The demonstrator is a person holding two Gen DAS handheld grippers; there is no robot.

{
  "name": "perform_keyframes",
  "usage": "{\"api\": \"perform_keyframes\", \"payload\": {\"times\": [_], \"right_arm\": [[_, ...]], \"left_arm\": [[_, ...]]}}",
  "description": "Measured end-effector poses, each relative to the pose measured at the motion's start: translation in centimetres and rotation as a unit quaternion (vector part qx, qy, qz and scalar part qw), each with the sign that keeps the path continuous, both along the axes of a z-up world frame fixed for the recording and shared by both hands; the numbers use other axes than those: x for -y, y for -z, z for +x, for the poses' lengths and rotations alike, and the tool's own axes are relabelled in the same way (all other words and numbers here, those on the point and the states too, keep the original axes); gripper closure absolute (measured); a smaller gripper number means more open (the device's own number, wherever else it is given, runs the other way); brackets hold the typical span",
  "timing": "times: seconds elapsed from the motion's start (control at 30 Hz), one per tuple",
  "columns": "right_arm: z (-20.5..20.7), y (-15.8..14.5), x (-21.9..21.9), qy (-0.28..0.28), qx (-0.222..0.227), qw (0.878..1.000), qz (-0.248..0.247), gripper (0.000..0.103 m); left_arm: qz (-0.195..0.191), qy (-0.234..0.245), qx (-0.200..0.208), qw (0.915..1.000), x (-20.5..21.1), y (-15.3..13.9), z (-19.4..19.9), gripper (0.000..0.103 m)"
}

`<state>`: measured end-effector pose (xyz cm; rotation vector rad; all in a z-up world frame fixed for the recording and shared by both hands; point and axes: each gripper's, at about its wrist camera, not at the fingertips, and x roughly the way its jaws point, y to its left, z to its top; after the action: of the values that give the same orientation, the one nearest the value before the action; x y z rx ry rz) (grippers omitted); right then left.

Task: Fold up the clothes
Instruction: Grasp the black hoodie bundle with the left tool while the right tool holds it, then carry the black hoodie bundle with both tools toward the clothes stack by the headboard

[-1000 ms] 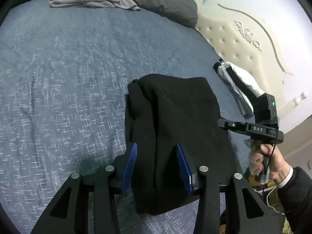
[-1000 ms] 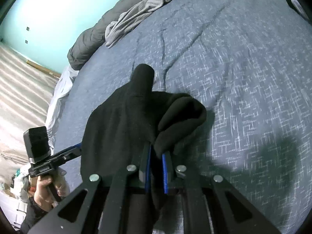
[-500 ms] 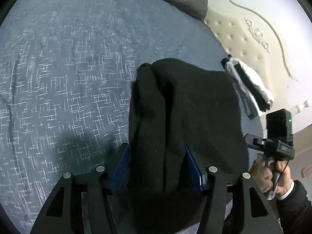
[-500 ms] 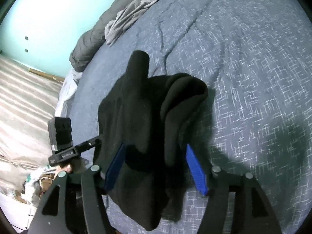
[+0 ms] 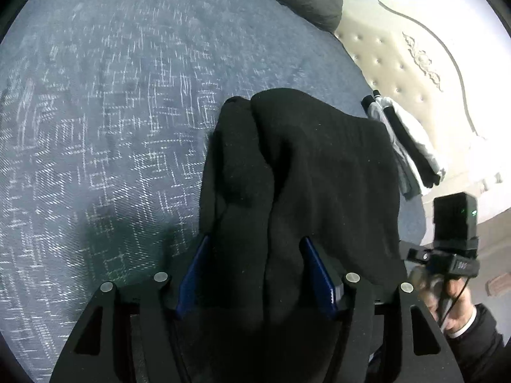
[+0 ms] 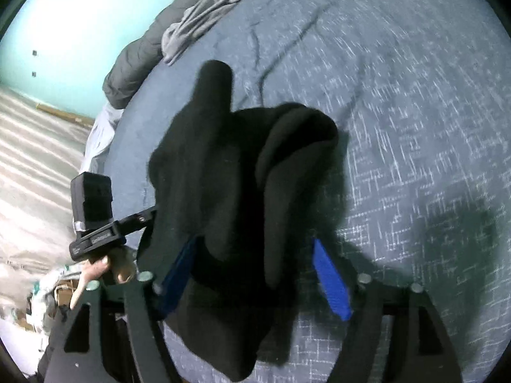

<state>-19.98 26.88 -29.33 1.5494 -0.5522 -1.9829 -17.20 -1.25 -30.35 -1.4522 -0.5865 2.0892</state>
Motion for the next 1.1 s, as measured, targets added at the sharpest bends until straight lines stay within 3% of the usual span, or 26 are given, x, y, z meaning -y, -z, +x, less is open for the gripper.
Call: {"api": "perform_keyframes", "payload": {"times": [0.1,0.33,0.4,0.6,0.63,0.7,0.77,0.93,1.1], "right_arm": [[-0.4,0.6,0.0,0.005,0.011,1.0,-0.013,0.023],[-1.4,-0.6,0.7,-0.013,-0.019,1.0,-0.009,0.023],[-1.7,0.2,1.3,-0.026,-0.001,1.0,-0.007,0.023],[-2.1,2.8,0.7,-0.022,0.028,0.997,-0.062,0.022],[-2.1,2.8,0.7,-0.025,0.024,0.997,-0.065,0.024],[-2.2,2.2,1.1,-0.039,0.013,0.997,-0.071,0.048],[-2.0,1.2,1.5,-0.05,0.0,0.997,-0.065,0.058],[-1.9,-0.1,1.1,-0.055,-0.01,0.995,-0.08,0.069],[-2.1,-2.2,0.1,-0.061,-0.03,0.993,-0.098,0.072]], "left_arm": [[0.004,0.002,0.0,1.0,-0.1,0.2,-0.1,0.039],[0.013,0.006,-0.003,0.9999,0.2,0.3,-0.9,0.036],[0.02,0.009,-0.001,0.9998,0.1,0.4,-1.1,0.036],[0.038,0.012,0.006,0.9992,-0.1,1.0,-1.7,0.036],[0.038,0.013,0.005,0.9992,-0.1,1.1,-1.8,0.036],[0.036,0.009,0.002,0.9993,-0.3,0.7,-1.4,0.036],[0.034,0.005,-0.001,0.9994,-0.5,0.3,-1.0,0.039],[0.03,-0.004,-0.01,0.9995,-1.1,-0.6,-0.1,0.06],[0.028,-0.011,-0.009,0.9995,-1.7,-1.1,0.6,0.065]]}}
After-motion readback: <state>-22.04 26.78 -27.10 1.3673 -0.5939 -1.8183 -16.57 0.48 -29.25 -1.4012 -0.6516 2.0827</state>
